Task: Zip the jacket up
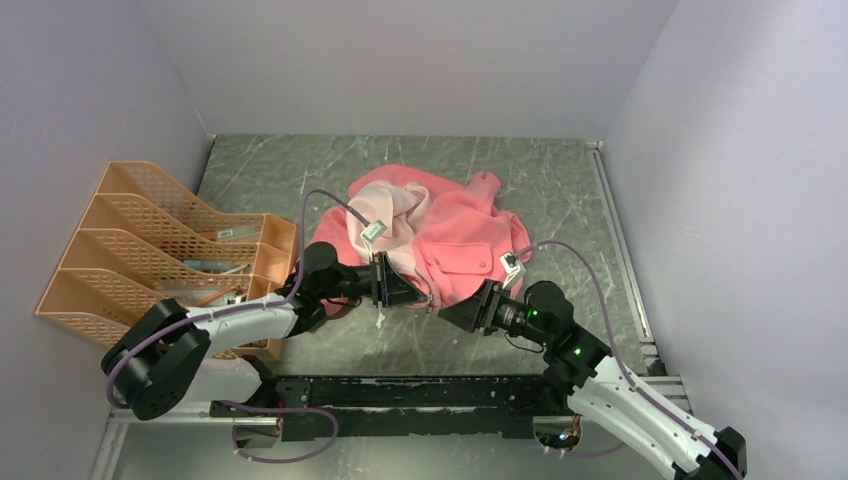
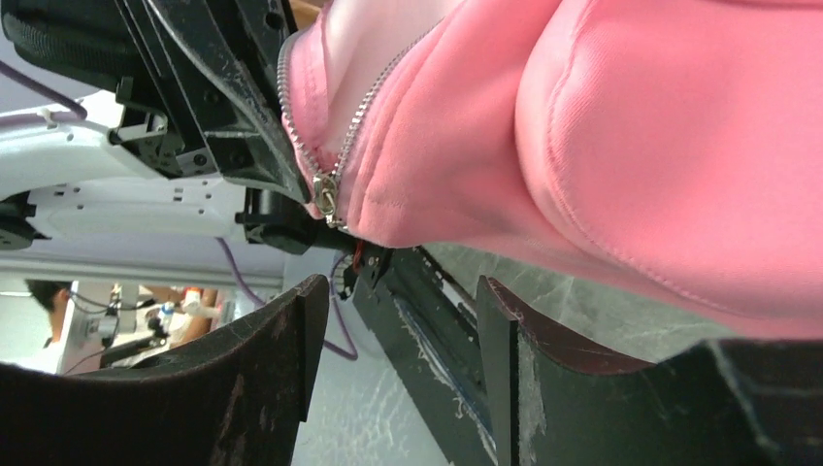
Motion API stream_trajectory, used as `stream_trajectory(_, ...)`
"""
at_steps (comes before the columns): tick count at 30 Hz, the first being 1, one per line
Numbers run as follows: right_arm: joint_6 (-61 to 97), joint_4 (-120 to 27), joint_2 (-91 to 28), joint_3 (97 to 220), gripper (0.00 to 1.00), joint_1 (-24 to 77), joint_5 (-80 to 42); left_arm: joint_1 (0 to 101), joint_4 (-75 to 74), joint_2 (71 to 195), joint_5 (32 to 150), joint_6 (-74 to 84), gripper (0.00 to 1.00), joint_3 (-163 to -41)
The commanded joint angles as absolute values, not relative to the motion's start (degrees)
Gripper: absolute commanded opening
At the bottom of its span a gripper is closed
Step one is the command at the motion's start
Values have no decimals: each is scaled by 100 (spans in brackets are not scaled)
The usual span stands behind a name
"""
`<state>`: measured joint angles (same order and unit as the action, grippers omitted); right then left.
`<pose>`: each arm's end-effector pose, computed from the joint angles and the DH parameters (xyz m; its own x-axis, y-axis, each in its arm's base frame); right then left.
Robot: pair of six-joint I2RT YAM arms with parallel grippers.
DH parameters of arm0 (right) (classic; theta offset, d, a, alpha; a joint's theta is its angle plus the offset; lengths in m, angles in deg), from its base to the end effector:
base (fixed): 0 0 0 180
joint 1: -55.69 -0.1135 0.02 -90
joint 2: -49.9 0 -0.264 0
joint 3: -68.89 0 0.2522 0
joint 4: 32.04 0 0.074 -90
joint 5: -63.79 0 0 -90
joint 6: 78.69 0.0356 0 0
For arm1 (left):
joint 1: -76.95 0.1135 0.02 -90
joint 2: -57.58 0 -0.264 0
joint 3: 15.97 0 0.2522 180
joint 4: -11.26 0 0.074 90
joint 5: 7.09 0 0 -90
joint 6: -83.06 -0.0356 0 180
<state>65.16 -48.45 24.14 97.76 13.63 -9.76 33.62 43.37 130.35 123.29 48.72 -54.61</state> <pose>0.0967 0.1008 0.2170 -0.7848 0.3350 -0.5215 -0.3618 0.4356 0.8242 0.1672 -0.1894 0.2206 -0.8350 -0.0770 -0.5449 0.5394 0.0819 -0.8381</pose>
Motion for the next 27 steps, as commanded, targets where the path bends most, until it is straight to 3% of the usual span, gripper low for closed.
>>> stream_trajectory(1,6694,-4474,2312,9865,61,1369,-322,3302,4762,13086,12553,4975,8,-5443)
stream_trajectory(13,7264,-2845,1720,9417,60,1342,85,3301,5115,13224,12441,5272,8,-5374)
stream_trajectory(27,7736,-1672,1260,8883,57,1321,-279,3304,6059,13580,12297,5964,8,-5171)
